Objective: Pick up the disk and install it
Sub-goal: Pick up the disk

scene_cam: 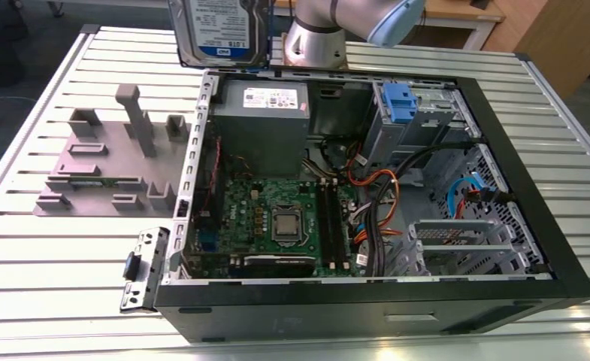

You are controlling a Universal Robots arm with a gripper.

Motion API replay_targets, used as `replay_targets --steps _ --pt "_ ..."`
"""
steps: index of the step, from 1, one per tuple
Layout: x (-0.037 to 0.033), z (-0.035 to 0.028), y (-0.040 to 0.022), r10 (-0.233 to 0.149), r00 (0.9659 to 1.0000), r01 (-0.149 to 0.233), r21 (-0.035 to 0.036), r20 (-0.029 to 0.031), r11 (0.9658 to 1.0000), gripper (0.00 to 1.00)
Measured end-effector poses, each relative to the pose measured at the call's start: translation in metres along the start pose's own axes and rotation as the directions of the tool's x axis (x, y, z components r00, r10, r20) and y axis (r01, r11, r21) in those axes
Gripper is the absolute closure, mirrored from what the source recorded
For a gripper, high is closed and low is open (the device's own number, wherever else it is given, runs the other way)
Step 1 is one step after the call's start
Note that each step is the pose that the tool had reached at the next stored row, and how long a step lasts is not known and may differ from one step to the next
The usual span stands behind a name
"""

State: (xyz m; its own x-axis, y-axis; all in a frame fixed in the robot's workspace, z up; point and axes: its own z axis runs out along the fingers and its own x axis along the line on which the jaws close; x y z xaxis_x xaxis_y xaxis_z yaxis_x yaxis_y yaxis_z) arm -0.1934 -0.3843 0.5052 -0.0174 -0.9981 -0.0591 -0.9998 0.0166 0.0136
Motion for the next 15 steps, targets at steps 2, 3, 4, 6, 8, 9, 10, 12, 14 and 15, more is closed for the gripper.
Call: replay_targets --steps 2,3,4,6,8,9,10,12,14,15 --pt "0.0000 0.0000 -0.0004 0.000 1.0000 0.000 0.0000 0.0000 1.0000 0.64" --pt "0.0000 0.0000 -0.0006 0.000 1.0000 0.000 0.0001 0.0000 1.0000 0.64" --pt "0.0000 0.0000 -0.0008 0.000 1.0000 0.000 0.0000 0.0000 1.0000 0.64" --pt "0.0000 0.0000 -0.0011 0.000 1.0000 0.000 0.0001 0.0000 1.0000 0.64" --pt "0.0000 0.0000 -0.0015 0.000 1.0000 0.000 0.0000 0.0000 1.0000 0.64" --pt "0.0000 0.0000 -0.0017 0.000 1.0000 0.000 0.0001 0.0000 1.0000 0.64" --pt "0.0000 0.0000 -0.0019 0.000 1.0000 0.000 0.0000 0.0000 1.0000 0.64" --pt "0.0000 0.0000 -0.0024 0.000 1.0000 0.000 0.0000 0.0000 1.0000 0.64" --pt "-0.0001 0.0000 -0.0028 0.000 1.0000 0.000 0.0000 0.0000 1.0000 0.64" --pt "-0.0001 0.0000 -0.0031 0.000 1.0000 0.000 0.0000 0.0000 1.0000 0.64"
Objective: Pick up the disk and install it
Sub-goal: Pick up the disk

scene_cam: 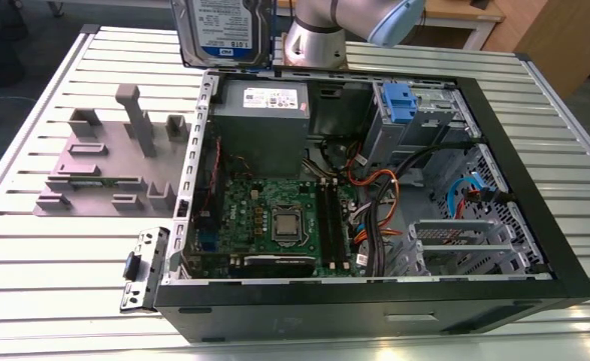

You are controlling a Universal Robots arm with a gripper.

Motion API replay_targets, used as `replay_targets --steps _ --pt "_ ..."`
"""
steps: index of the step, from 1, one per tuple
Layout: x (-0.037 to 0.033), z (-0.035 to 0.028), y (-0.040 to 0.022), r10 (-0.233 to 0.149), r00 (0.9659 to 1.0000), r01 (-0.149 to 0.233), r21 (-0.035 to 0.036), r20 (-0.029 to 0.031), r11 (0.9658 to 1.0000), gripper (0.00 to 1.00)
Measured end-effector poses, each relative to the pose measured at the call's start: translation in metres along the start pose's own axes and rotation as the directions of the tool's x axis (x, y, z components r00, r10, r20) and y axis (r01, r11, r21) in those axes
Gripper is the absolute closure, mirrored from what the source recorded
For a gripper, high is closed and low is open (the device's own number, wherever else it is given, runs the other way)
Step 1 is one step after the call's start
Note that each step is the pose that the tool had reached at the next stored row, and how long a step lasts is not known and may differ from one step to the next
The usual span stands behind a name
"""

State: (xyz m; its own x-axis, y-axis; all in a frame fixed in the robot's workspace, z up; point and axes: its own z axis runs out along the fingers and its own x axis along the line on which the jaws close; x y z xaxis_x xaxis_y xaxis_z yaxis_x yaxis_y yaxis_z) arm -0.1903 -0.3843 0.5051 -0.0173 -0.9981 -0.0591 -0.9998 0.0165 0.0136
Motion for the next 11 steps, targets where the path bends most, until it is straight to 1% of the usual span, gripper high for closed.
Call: replay_targets --steps 11 --pt "0.0000 0.0001 -0.0034 0.000 1.0000 0.000 0.0001 0.0000 1.0000 0.64"
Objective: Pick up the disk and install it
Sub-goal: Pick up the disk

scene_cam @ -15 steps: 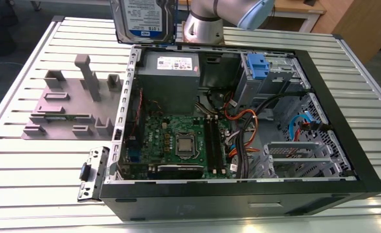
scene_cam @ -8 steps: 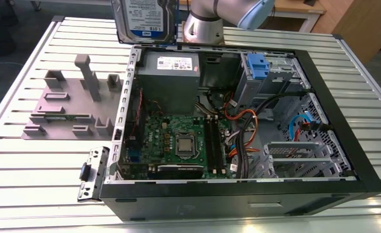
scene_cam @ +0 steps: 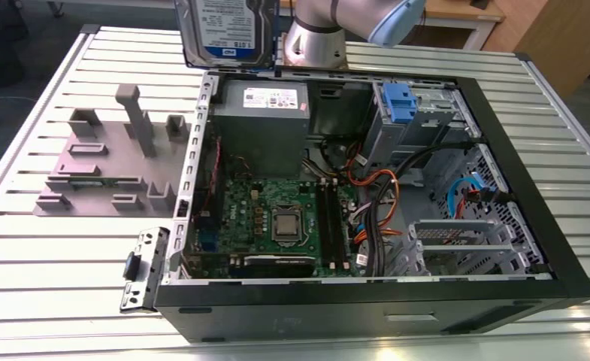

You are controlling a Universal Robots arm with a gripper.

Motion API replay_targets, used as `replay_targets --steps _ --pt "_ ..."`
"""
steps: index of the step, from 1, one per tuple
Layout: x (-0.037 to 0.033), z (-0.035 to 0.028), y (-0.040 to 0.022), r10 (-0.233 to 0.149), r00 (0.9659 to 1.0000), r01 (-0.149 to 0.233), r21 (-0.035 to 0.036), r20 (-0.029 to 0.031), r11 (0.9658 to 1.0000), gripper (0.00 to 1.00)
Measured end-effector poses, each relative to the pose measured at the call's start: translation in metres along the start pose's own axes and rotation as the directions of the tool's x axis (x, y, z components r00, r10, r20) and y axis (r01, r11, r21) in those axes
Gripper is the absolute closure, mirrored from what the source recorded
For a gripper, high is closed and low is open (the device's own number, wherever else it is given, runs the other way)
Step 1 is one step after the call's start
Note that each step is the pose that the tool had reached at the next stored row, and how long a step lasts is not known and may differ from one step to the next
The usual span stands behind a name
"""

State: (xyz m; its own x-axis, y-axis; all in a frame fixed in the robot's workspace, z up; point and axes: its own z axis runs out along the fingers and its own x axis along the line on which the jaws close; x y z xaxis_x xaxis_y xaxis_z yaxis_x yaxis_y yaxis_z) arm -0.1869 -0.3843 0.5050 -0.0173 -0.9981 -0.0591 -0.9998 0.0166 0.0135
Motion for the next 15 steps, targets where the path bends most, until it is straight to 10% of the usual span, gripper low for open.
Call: replay_targets --steps 15 --pt "-0.0001 0.0000 -0.0040 0.000 1.0000 0.000 0.0000 0.0000 1.0000 0.64"
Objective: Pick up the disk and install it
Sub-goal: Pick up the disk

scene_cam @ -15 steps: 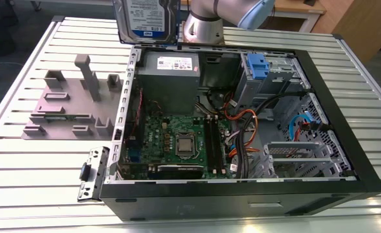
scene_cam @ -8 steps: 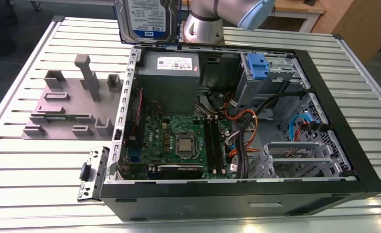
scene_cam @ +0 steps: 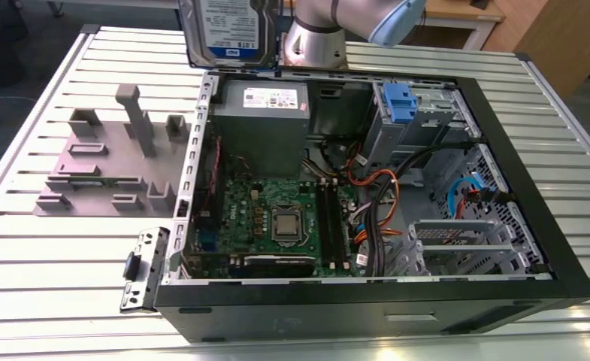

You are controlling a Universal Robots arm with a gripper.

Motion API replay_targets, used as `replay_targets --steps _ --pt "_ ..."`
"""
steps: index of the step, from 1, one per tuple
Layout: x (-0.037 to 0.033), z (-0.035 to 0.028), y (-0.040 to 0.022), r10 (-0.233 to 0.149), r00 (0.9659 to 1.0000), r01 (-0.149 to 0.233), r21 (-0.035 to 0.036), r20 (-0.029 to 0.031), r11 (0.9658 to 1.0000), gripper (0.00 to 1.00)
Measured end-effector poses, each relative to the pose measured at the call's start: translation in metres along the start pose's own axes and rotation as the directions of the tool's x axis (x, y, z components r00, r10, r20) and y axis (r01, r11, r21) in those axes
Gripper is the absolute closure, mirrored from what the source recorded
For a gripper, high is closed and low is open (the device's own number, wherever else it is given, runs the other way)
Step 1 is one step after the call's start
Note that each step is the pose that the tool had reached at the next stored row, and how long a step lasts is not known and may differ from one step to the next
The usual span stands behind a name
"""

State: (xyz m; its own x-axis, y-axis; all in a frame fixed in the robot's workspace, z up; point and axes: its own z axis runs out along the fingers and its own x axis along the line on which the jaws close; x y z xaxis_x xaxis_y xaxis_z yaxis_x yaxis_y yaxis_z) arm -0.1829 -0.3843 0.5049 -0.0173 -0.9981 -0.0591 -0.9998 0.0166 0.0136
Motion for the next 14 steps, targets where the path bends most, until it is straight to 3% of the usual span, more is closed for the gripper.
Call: replay_targets --steps 14 --pt "0.0000 0.0001 -0.0032 0.000 1.0000 0.000 0.0000 0.0000 1.0000 0.64"
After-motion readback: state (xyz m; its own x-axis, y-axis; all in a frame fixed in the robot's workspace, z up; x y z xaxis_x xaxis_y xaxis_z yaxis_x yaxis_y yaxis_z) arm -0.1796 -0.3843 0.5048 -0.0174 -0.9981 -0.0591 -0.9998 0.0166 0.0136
